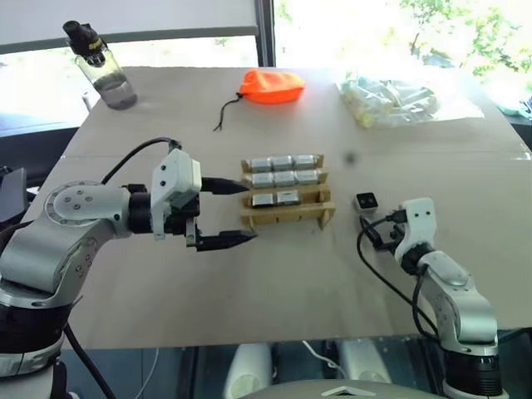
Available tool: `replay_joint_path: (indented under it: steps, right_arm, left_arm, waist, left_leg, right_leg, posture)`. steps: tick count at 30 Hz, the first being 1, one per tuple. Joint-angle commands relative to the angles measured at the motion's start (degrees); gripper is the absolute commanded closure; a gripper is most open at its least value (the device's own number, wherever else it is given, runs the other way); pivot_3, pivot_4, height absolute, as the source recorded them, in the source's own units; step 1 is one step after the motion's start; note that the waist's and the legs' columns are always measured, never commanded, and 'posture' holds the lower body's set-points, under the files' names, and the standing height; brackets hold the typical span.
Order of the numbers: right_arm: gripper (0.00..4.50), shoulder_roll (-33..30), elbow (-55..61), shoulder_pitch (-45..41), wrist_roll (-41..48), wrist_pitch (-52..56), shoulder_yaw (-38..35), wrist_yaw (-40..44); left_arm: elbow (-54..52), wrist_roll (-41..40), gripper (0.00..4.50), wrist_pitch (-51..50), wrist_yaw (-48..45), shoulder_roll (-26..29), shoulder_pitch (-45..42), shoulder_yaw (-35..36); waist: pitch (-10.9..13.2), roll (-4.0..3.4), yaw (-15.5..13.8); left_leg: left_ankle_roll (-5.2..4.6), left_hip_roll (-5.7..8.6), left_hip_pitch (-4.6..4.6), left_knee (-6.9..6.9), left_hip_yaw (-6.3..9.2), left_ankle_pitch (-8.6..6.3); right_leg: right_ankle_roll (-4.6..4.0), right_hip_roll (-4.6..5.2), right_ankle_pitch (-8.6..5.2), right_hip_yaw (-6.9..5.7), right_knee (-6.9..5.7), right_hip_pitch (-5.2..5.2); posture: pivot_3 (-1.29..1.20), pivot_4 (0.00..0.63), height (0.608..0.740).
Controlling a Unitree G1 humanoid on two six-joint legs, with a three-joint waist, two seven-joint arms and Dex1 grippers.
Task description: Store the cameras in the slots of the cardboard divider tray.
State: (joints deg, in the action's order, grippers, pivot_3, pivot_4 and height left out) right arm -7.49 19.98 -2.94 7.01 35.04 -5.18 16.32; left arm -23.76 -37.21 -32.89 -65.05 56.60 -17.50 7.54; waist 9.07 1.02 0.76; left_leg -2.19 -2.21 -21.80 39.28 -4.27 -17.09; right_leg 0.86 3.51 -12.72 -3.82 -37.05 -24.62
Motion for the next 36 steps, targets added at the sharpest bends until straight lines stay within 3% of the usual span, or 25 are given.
replay_joint_path:
  steps: [1,9,27,30,32,34,36]
  right_arm:
    - [0.04,0.54,-3.25,-1.15,-0.36,-4.05,0.91,-1.49]
    - [0.04,0.38,-9.43,-4.14,-0.98,-9.73,2.50,-2.48]
    - [0.04,4.12,-11.78,-8.12,-1.07,-9.55,5.07,-6.09]
    - [0.79,3.78,-10.87,-7.47,-1.72,-9.70,5.95,-6.32]
    - [1.84,3.43,-10.33,-7.38,-2.04,-9.67,6.34,-6.37]
    - [2.49,2.92,-9.47,-7.48,-1.97,-9.25,5.95,-6.45]
    - [2.50,2.06,-7.98,-7.38,-1.04,-9.36,4.89,-5.67]
  left_arm:
    - [-0.85,0.17,0.00,0.76,0.71,-0.30,-0.63,0.89]
    - [-1.85,0.25,0.00,0.25,1.92,0.39,1.35,2.43]
    - [-1.95,0.57,0.00,0.48,2.47,0.57,1.74,2.58]
    - [-1.98,0.58,0.00,0.56,2.43,0.47,1.71,2.54]
    - [-1.94,0.63,0.00,0.63,2.41,0.37,1.59,2.36]
    - [-1.67,0.55,0.00,0.53,2.53,-0.01,0.86,1.88]
    - [-1.23,0.17,0.00,-0.17,2.99,-0.96,-1.48,0.72]
  waist:
    - [-0.02,0.02,0.02]
    - [-0.08,0.13,0.03]
    - [-0.09,0.14,-0.02]
    - [-0.09,0.14,-0.02]
    - [-0.08,0.14,0.00]
    - [-0.08,0.14,0.02]
    - [-0.08,0.13,0.01]
  left_leg:
    - [0.00,-0.01,0.01,0.00,0.00,0.00]
    - [0.00,-0.03,0.00,0.00,-0.02,0.00]
    - [0.00,-0.03,-0.05,0.00,0.00,0.00]
    - [0.00,-0.03,-0.05,0.00,0.02,0.00]
    - [0.00,-0.03,-0.04,0.00,0.03,0.00]
    - [0.00,-0.03,-0.04,0.00,0.02,0.00]
    - [0.00,-0.03,-0.03,-0.01,0.01,0.00]
  right_leg:
    - [0.00,-0.01,0.00,0.01,0.00,0.00]
    - [0.00,0.00,0.00,0.04,0.01,0.00]
    - [-0.01,0.03,0.01,0.04,0.04,0.00]
    - [-0.01,0.03,0.01,0.04,0.03,0.00]
    - [-0.01,0.02,0.01,0.04,0.03,0.00]
    - [-0.01,0.02,0.01,0.04,0.02,0.00]
    - [-0.01,0.02,0.01,0.04,0.02,0.00]
  posture:
    - [0.00,0.150,0.726]
    - [0.00,0.150,0.726]
    - [0.00,0.150,0.726]
    - [0.00,0.150,0.726]
    - [0.00,0.150,0.726]
    - [0.00,0.150,0.726]
    - [0.00,0.150,0.726]
